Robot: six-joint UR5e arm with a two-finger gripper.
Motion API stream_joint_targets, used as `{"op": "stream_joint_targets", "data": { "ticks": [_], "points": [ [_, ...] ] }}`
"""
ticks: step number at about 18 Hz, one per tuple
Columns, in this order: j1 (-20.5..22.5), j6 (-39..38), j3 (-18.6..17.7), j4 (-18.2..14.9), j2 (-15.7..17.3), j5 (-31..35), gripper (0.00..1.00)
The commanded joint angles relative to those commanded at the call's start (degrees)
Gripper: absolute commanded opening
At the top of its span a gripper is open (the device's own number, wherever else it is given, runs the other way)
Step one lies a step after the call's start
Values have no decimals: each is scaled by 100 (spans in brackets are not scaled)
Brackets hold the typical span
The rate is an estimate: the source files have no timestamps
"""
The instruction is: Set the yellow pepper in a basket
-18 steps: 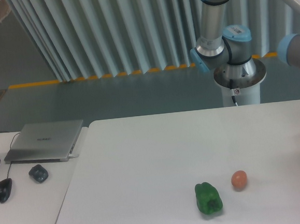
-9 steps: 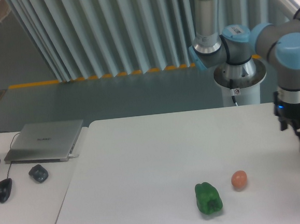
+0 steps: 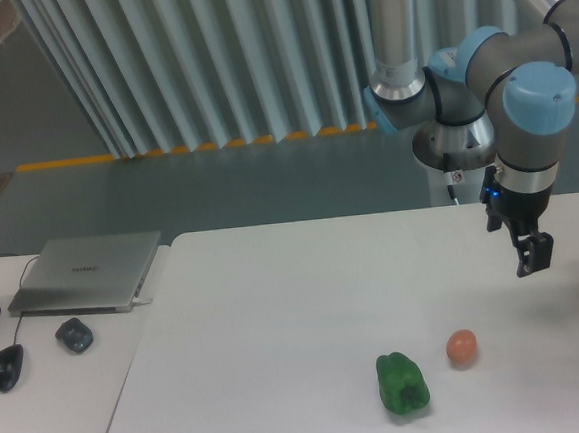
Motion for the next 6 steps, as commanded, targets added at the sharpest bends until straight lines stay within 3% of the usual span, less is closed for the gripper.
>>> {"op": "stream_joint_targets", "data": {
  "ticks": [6],
  "points": [
    [-159, -123, -18, 70, 9, -36, 100]
  ]
}}
